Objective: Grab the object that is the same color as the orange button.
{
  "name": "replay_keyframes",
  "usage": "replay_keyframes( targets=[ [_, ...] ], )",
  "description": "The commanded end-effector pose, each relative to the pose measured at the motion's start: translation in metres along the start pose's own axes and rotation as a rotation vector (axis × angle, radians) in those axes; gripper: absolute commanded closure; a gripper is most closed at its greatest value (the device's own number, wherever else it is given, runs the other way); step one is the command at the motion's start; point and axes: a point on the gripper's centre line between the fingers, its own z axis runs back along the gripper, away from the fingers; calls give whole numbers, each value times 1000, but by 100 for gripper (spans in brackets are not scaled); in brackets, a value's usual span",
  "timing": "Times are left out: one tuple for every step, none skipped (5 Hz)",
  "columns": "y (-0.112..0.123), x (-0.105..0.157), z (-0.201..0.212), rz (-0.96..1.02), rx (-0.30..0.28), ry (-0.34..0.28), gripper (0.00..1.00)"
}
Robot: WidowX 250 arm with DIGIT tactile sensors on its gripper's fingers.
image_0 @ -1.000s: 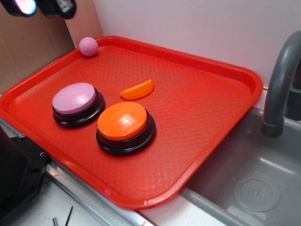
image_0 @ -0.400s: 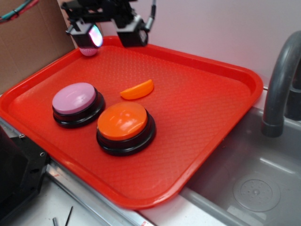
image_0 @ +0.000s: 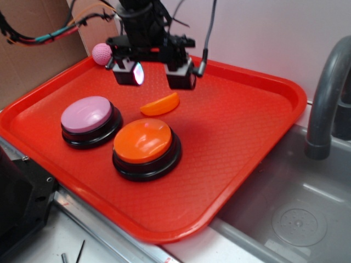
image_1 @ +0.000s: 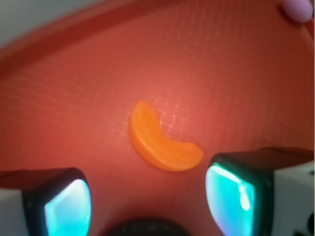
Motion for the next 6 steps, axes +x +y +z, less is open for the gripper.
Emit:
replay_keyframes(
  targets=[
    [2,29,-27,63,15,-18,0],
    [5,33,-35,68,16,0,0],
    [7,35,-42,65,-4,29,0],
    [6,31,-47,45,-31,46,67],
    [6,29,-49,47,-25,45,100],
    [5,28,-50,51,-24,42,100]
  ],
)
